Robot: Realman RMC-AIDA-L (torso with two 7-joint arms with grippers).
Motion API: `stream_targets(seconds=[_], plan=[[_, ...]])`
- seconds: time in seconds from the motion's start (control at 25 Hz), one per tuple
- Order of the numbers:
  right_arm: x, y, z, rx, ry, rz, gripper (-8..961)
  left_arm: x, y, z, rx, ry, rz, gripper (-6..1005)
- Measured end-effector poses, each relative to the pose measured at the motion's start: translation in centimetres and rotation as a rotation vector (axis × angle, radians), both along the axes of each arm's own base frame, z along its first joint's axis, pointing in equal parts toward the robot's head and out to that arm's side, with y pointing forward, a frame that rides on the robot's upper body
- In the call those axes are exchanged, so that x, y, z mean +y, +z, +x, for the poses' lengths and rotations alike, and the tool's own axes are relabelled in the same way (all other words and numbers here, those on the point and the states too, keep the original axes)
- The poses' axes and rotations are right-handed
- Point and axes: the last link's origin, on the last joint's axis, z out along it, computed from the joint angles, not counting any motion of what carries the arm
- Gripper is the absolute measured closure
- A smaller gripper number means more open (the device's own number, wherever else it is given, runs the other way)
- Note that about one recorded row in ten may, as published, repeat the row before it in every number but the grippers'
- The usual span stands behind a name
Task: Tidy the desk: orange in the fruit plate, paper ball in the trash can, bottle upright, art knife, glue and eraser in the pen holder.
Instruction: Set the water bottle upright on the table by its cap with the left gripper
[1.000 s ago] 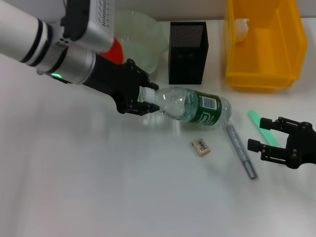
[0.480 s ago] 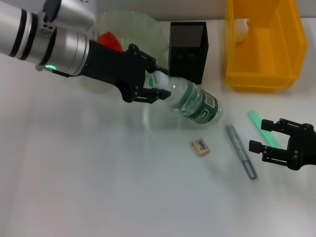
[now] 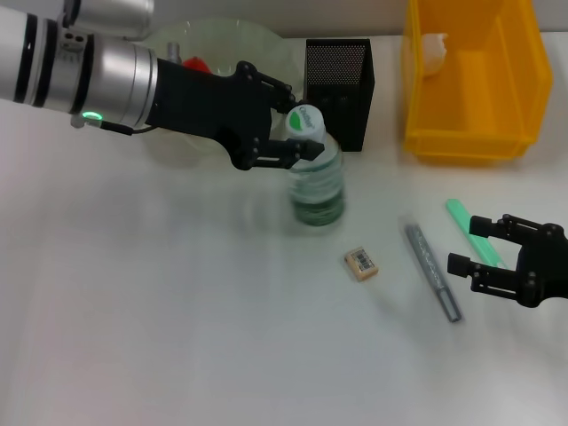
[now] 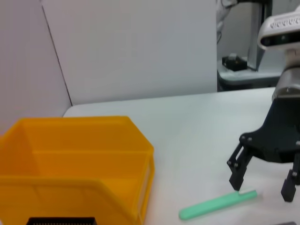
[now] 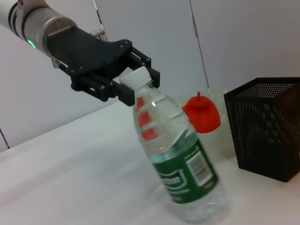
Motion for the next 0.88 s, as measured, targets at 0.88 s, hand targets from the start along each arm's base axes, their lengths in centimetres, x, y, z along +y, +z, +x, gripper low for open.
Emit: stream_targets(seconds=[0.88], plan=[[0.0, -0.1, -0.1, 0.001, 0.005, 0.001, 215, -1.5, 3.6, -3.4, -0.286, 0.187, -0.022, 549]])
